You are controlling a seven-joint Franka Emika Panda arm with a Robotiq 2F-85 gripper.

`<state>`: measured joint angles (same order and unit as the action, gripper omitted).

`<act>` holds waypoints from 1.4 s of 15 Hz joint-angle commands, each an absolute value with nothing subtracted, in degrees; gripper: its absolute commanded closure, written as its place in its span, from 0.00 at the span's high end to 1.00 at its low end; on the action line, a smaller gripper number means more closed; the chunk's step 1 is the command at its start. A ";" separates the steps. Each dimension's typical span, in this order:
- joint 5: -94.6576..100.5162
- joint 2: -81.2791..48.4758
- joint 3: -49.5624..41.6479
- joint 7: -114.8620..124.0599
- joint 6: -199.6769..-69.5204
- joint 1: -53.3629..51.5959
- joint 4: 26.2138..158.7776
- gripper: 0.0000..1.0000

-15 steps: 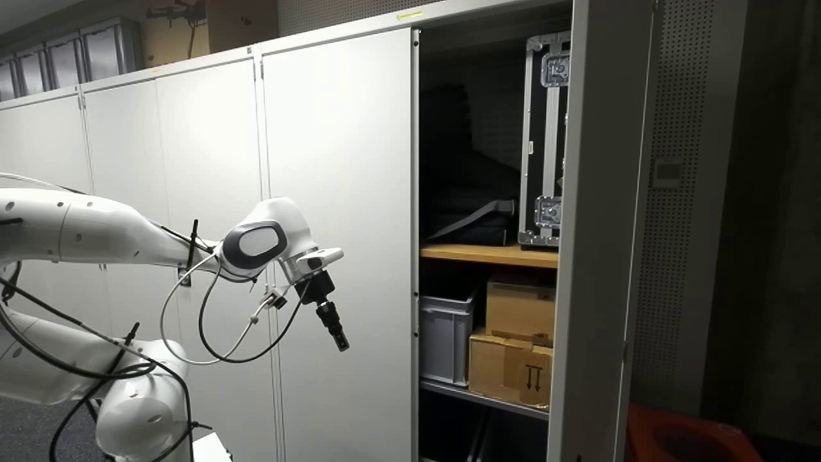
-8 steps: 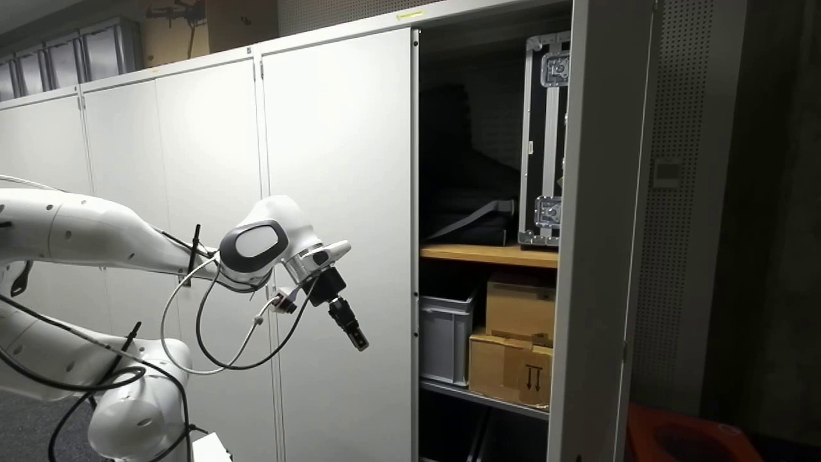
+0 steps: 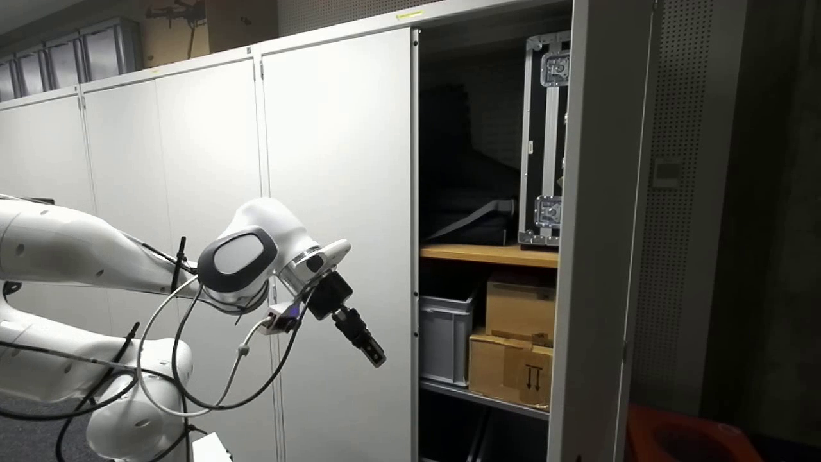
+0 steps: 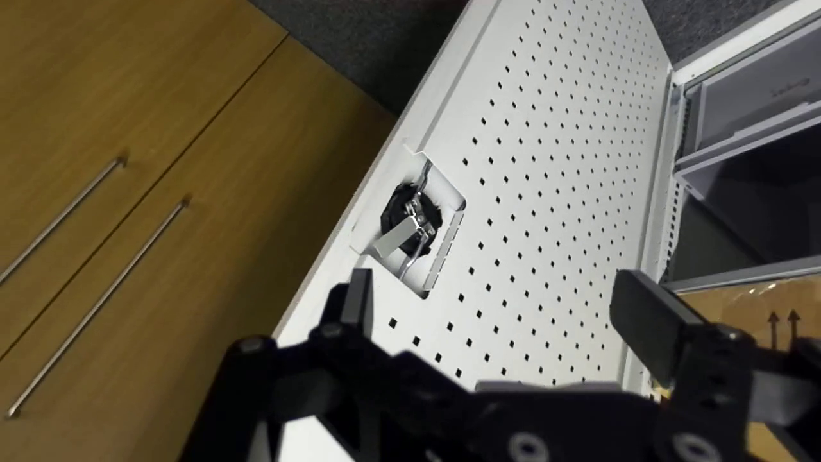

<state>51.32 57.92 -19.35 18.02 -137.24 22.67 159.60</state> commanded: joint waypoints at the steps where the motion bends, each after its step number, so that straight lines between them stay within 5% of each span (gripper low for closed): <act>1: 56.34 57.95 -24.92 22.88 -142.63 23.33 159.59 1.00; 21: 55.40 58.77 -31.68 25.26 -145.46 21.69 159.56 1.00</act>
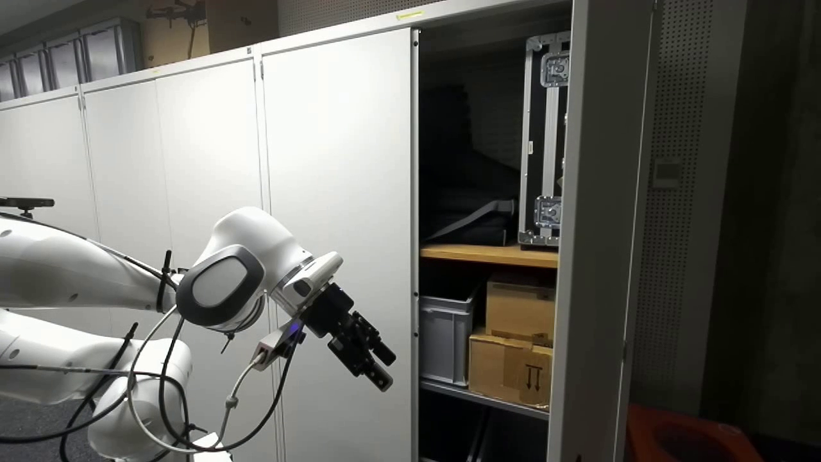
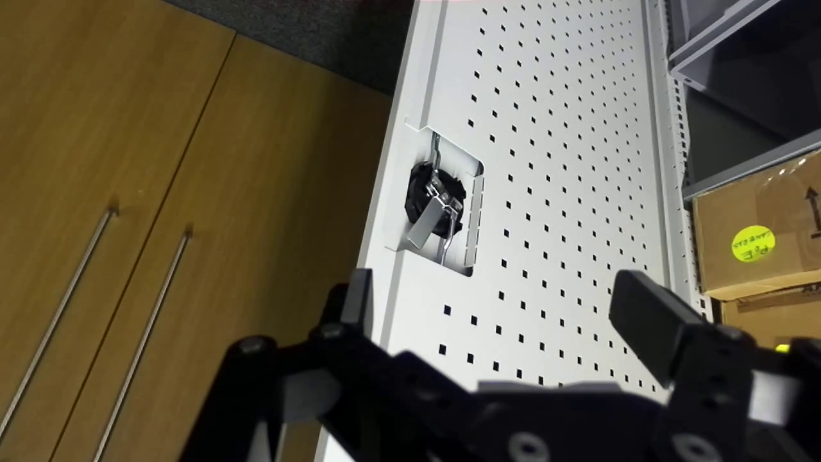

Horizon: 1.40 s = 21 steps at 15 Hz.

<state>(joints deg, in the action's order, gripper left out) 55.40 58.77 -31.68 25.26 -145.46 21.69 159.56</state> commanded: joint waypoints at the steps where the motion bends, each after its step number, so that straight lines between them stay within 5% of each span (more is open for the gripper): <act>1: 55.40 58.77 -31.68 25.26 -145.46 21.69 159.56 1.00; 21: 48.16 44.27 -21.46 24.20 -166.67 42.31 154.98 1.00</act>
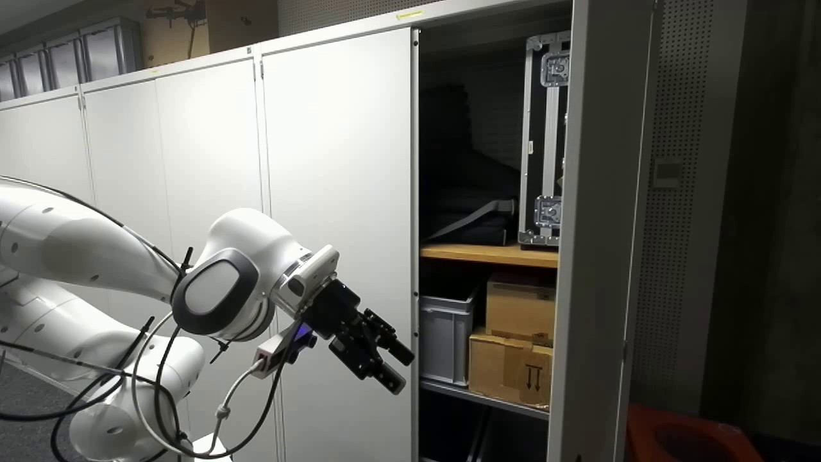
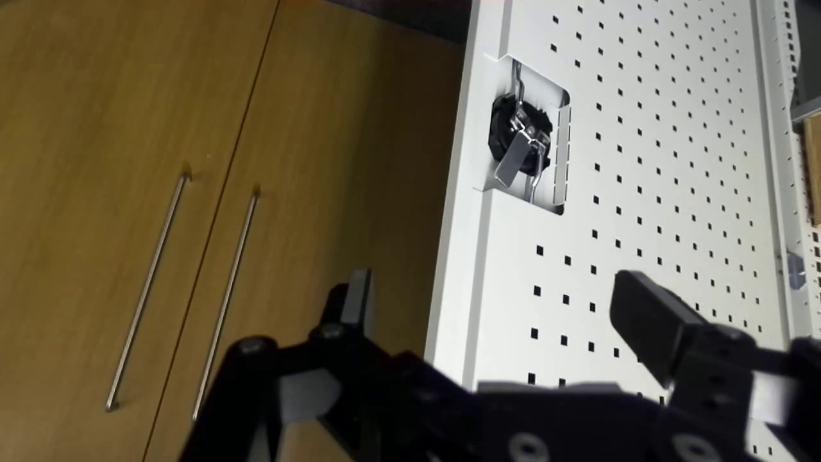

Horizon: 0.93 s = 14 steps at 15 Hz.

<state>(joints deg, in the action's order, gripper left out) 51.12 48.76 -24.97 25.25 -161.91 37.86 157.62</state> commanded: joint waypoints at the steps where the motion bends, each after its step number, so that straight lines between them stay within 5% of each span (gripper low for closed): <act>1: 46.97 43.50 -20.48 23.74 -167.92 43.58 154.60 1.00; 14: 22.02 34.39 -14.91 2.97 -183.83 52.61 150.06 1.00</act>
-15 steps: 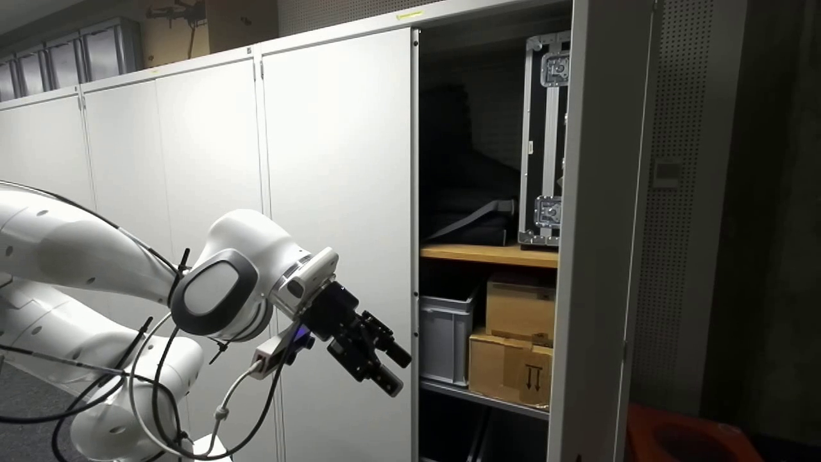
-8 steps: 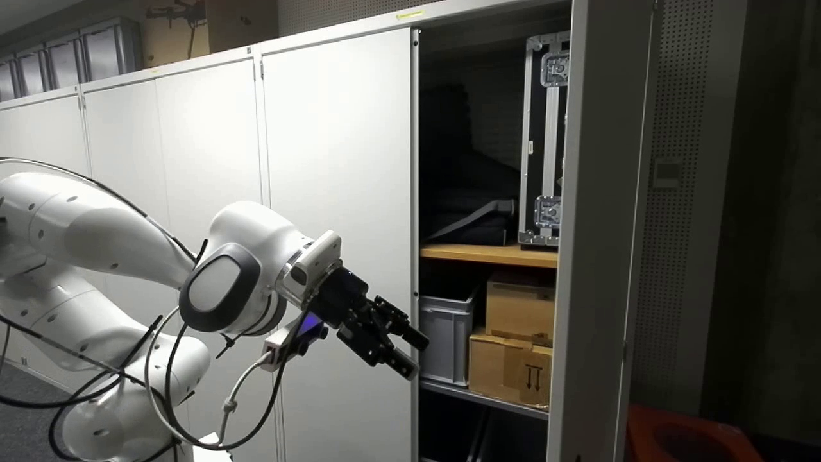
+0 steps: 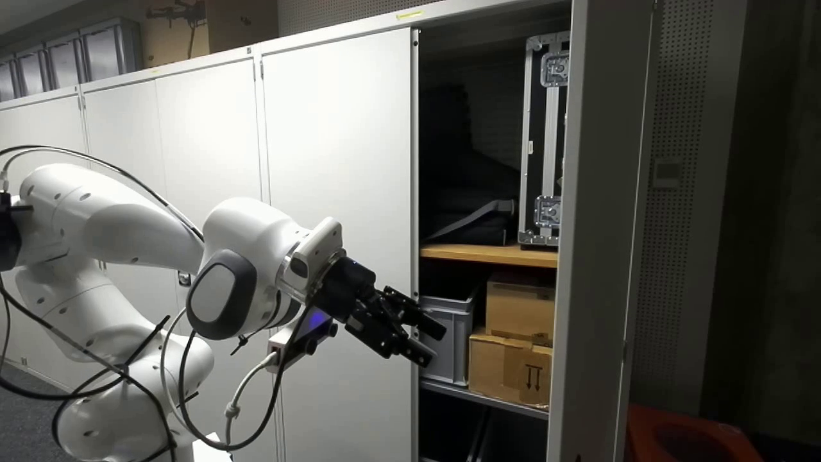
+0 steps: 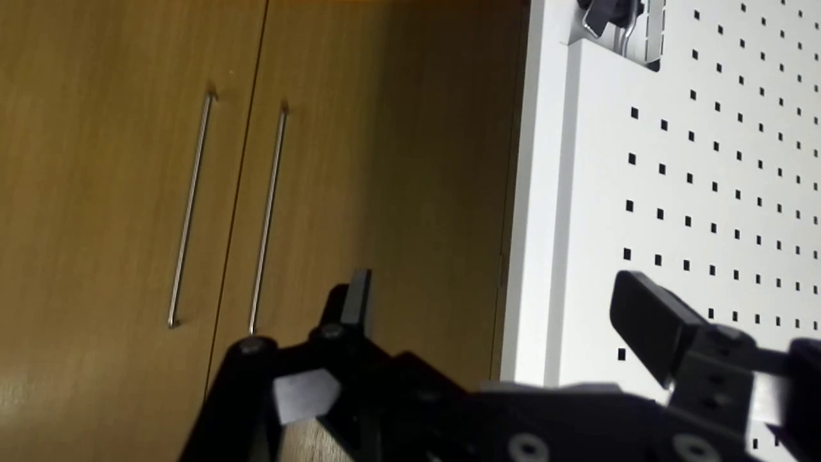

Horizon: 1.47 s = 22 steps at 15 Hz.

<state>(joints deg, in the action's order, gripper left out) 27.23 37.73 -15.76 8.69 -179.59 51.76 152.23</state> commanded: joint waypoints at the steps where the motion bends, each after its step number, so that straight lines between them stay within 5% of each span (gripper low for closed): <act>1: 20.37 33.84 -15.40 1.11 -184.77 52.03 149.77 1.00; 9: 13.31 29.33 -21.64 -8.09 -187.14 45.52 145.65 1.00; 22: 13.13 29.87 -46.49 -17.70 -183.67 17.66 137.31 1.00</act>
